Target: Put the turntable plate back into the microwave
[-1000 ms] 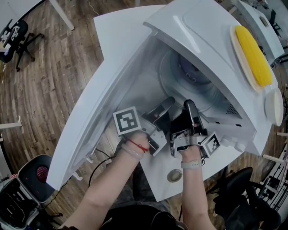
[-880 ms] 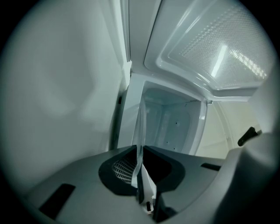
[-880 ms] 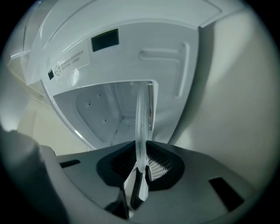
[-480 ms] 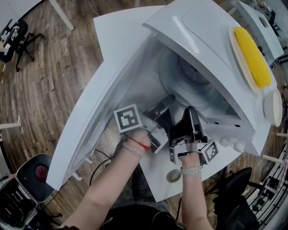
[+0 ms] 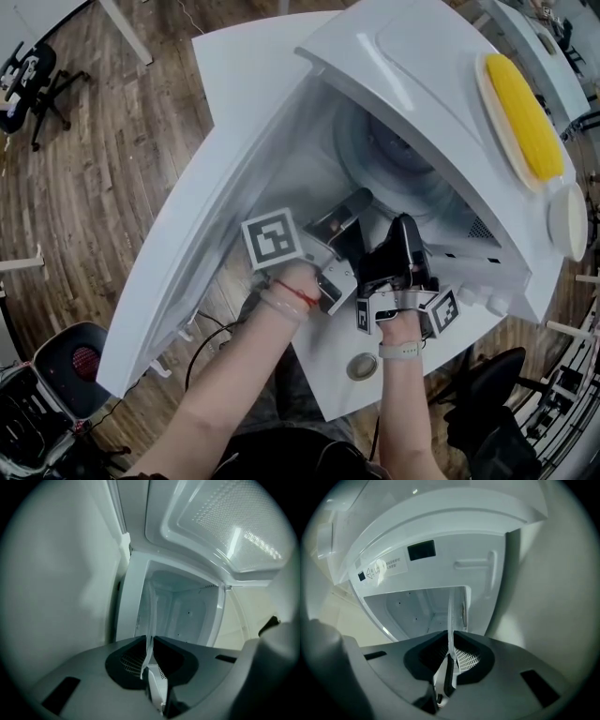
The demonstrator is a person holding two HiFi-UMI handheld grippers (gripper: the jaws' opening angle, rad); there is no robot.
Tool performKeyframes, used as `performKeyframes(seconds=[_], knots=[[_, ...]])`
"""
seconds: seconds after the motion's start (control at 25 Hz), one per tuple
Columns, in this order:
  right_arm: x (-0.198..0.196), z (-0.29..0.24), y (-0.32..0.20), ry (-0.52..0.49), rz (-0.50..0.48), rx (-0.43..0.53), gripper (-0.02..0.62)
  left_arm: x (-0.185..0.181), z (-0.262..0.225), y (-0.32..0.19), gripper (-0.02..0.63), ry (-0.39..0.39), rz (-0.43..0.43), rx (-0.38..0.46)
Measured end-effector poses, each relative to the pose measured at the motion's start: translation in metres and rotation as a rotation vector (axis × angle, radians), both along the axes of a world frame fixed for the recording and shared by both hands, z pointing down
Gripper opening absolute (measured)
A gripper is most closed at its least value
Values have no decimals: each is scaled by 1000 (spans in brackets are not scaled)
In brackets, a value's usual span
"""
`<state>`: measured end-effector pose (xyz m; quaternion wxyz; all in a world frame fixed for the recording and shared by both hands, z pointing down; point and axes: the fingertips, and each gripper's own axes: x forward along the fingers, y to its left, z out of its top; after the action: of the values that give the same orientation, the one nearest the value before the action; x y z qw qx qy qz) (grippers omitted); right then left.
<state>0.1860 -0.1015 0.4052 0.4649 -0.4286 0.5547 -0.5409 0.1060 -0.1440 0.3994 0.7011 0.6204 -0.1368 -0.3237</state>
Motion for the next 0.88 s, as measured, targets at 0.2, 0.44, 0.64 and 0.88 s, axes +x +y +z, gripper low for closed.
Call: performKeyframes(seconds=[0.2, 0.44, 0.64, 0.88], knots=[[6, 2, -2, 1, 21, -24, 52, 5, 10, -2, 46, -26, 7, -33], [5, 6, 2, -29, 29, -41, 52, 4, 13, -7, 46, -38, -10, -45], [5, 12, 7, -38, 31, -53, 52, 3, 21, -5, 46, -57, -11, -73], [6, 12, 9, -18, 22, -54, 52, 2, 21, -4, 46, -62, -25, -63]])
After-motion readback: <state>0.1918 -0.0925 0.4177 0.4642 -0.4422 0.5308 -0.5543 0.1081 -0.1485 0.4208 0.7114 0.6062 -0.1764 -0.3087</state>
